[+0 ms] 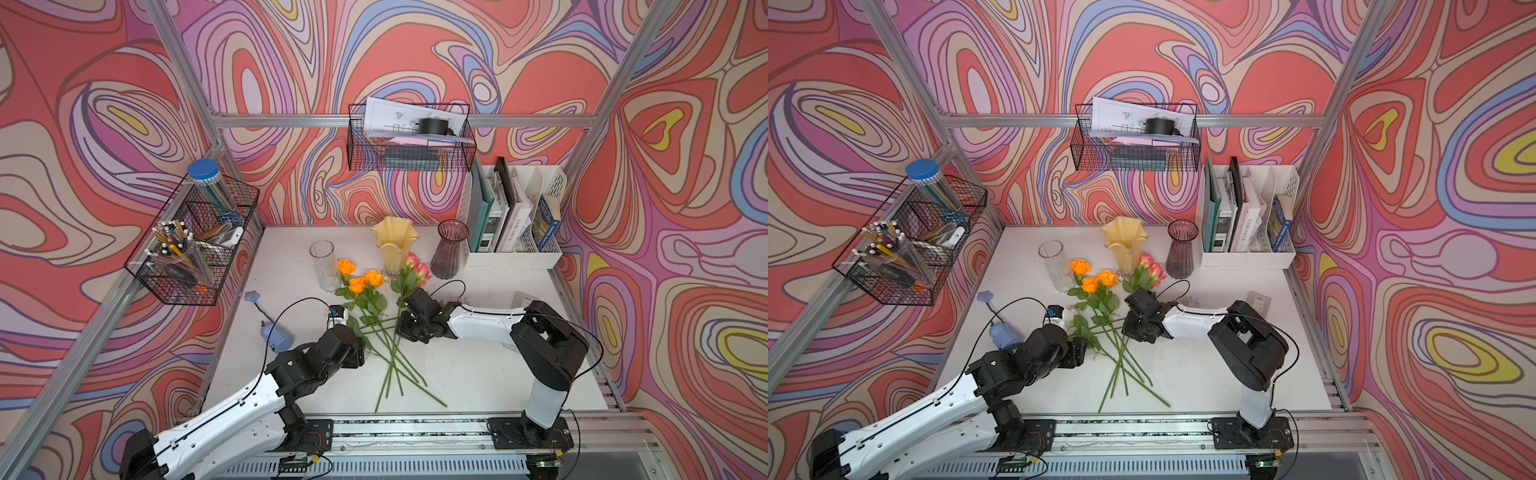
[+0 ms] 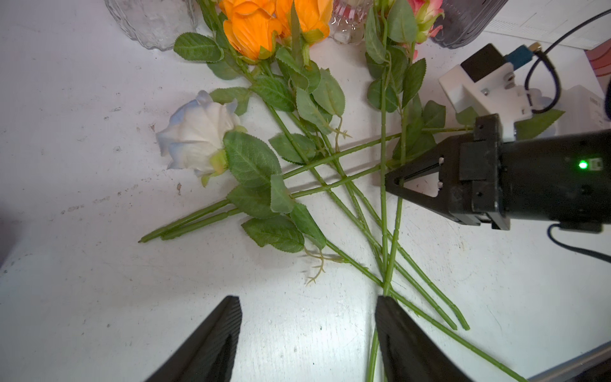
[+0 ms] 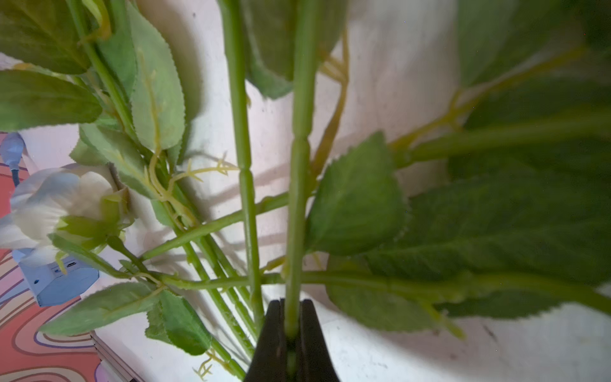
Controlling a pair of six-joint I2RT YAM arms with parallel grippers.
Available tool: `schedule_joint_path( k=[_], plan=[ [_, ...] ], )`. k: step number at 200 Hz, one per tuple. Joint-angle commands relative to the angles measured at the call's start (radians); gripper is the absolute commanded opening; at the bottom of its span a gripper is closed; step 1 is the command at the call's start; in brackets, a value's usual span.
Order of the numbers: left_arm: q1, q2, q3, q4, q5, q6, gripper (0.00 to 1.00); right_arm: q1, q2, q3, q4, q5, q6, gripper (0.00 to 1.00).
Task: Arrange the flowers in different vases according to their colors
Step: Pick up the flower at the center of the board.
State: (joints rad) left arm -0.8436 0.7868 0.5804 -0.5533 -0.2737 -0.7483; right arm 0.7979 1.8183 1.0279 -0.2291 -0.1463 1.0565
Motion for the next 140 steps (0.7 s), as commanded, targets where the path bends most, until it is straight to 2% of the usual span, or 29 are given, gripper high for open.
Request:
schedule_joint_path(
  k=[1, 43, 80, 140],
  plan=[
    [-0.004, 0.001, -0.017, 0.003, -0.011, 0.02, 0.7, 0.017, -0.083, 0.022, -0.068, 0.06, -0.032, 0.0],
    [-0.004, 0.026, -0.035, 0.051, 0.0, 0.024, 0.7, 0.024, -0.235, 0.031, -0.146, 0.149, -0.048, 0.0],
    [-0.005, 0.065, -0.03, 0.082, 0.004, 0.041, 0.7, 0.033, -0.286, 0.081, -0.147, 0.184, -0.114, 0.0],
    [-0.004, 0.092, -0.034, 0.119, 0.015, 0.053, 0.7, 0.07, -0.367, 0.342, -0.349, 0.306, -0.319, 0.0]
  ],
)
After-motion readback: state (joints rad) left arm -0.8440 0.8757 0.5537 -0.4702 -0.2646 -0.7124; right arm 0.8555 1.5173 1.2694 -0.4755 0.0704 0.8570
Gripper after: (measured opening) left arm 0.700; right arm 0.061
